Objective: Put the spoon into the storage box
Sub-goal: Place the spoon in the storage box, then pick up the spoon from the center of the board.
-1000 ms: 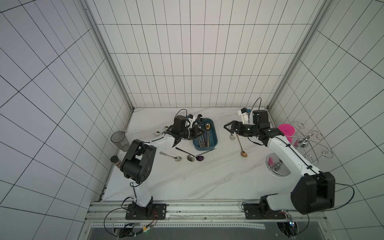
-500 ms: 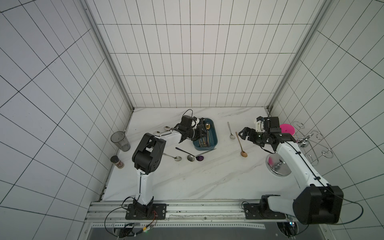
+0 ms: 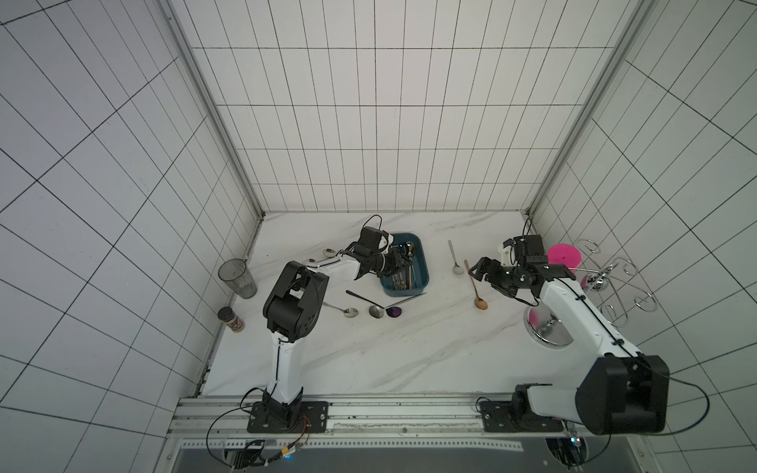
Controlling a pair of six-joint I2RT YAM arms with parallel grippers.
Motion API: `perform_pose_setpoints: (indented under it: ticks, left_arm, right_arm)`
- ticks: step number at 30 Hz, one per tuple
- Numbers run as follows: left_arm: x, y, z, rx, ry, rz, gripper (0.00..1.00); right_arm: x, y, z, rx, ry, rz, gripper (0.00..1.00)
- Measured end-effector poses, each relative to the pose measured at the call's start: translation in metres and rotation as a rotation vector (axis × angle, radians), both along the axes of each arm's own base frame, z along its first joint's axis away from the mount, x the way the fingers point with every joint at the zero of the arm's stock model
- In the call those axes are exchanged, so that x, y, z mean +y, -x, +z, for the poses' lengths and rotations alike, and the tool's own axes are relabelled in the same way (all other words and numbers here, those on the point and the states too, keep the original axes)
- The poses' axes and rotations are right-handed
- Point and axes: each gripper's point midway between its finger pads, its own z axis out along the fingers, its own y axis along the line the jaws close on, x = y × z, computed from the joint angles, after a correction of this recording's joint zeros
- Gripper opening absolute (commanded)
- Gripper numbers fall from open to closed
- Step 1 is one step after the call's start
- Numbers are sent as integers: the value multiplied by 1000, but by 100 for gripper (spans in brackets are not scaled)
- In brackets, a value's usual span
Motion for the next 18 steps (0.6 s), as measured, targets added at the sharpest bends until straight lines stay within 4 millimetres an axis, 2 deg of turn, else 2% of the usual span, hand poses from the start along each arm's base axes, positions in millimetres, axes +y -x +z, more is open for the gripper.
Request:
perform_pose_setpoints:
  ticks: [6, 11, 14, 18]
  left_arm:
    - [6, 4, 56, -122, 29, 4, 55]
    - [16, 11, 95, -238, 31, -3, 67]
    - [27, 16, 114, -304, 17, 0, 73]
    - [52, 18, 136, -405, -17, 22, 82]
  right_arm:
    - [0, -6, -14, 54, -23, -54, 76]
    - [2, -19, -28, 92, -58, -118, 69]
    - [4, -27, -41, 120, -76, -152, 67]
    - [7, -38, -65, 176, -103, -200, 63]
